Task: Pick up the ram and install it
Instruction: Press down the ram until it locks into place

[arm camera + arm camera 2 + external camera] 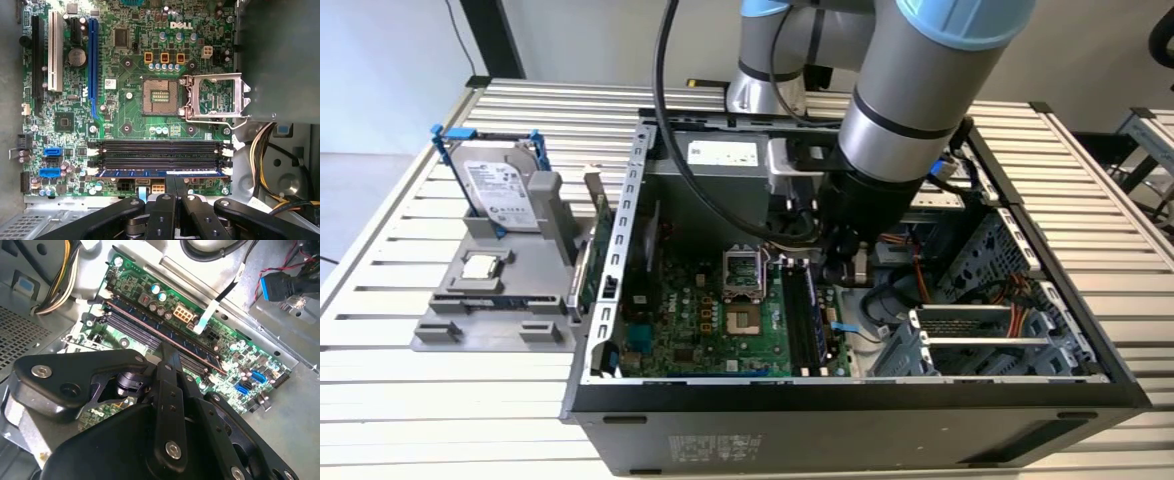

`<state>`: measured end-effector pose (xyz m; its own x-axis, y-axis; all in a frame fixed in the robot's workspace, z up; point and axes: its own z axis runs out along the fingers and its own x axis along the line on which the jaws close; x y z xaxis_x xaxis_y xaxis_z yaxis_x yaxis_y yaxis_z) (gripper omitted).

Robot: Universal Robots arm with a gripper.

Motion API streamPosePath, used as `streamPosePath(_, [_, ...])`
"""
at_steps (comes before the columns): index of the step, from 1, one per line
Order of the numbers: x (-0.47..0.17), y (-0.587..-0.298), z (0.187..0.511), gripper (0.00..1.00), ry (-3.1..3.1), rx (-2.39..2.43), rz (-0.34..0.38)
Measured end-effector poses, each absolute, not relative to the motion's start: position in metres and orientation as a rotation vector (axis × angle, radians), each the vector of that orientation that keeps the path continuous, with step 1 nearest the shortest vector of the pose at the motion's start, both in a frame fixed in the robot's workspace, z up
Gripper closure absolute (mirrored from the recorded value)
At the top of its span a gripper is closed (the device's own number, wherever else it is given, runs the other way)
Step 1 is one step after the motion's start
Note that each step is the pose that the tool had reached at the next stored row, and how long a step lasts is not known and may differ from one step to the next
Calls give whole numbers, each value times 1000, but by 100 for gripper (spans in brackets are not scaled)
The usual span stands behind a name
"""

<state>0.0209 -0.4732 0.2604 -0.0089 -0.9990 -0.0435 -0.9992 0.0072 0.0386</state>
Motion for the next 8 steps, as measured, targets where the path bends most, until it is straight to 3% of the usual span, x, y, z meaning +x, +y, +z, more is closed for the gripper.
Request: streamPosePath(8, [21, -473, 249, 100, 2211, -2219, 83])
